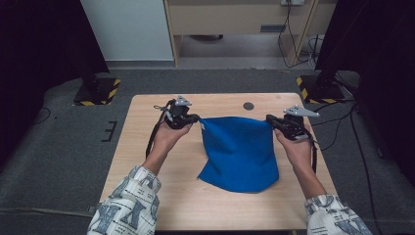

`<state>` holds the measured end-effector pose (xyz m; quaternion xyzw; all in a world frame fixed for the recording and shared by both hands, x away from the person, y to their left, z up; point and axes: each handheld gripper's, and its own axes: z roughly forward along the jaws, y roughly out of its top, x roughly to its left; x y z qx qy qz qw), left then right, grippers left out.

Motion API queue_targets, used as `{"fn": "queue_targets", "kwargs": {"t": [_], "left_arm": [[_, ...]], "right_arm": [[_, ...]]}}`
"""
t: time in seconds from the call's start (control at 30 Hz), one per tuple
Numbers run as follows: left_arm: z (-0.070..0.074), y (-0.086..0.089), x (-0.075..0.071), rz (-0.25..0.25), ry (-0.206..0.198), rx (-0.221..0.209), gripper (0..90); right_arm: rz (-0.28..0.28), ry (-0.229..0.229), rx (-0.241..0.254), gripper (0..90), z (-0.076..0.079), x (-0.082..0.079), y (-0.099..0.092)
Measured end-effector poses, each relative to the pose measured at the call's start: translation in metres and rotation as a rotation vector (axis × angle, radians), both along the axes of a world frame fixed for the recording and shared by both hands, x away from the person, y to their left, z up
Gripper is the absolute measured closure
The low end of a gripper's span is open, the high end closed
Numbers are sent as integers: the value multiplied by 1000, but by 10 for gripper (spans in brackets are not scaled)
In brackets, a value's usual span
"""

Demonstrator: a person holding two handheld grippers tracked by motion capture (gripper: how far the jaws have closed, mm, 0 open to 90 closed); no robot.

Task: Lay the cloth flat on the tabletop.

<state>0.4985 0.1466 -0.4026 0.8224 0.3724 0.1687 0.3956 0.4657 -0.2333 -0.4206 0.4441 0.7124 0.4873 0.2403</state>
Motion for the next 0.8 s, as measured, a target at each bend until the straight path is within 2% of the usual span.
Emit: {"fn": "queue_targets", "kwargs": {"t": [0.17, 0.2, 0.27, 0.33, 0.43, 0.47, 0.5, 0.53, 0.57, 0.6, 0.67, 0.77, 0.8], "left_arm": [[-3, 1, 6, 10, 7, 6, 847], [-5, 2, 11, 5, 19, -12, 848], [-7, 1, 16, 11, 22, -2, 848], [-9, 1, 23, 25, 20, -8, 850], [-14, 1, 37, 63, 6, -5, 840], [-17, 0, 42, 80, -8, 1, 801], [-18, 0, 45, 100, -18, 3, 731], [-20, 1, 49, 131, -28, -9, 648], [-20, 3, 51, 141, -42, -32, 566], [-20, 5, 51, 146, -47, -49, 533], [-17, 7, 49, 130, -48, -58, 499], [-12, 8, 40, 104, -66, -8, 450], [-11, 9, 36, 94, -72, -25, 444]], "right_arm": [[-6, 13, -6, 870, -3, 8, 2], [-17, 25, 7, 871, -5, 16, 4], [-27, 35, -3, 872, -7, 24, 7], [-45, 56, 17, 873, -9, 33, 10], [-78, 78, 10, 858, -14, 50, 19], [-88, 87, 8, 820, -17, 56, 22], [-106, 94, 8, 743, -20, 62, 24], [-122, 94, 7, 633, -23, 67, 26], [-142, 98, -6, 494, -27, 73, 27], [-150, 123, -24, 422, -30, 77, 29], [-154, 131, -63, 354, -33, 78, 29], [-122, 136, -71, 312, -35, 72, 27], [-108, 147, -74, 301, -35, 70, 26]]}}
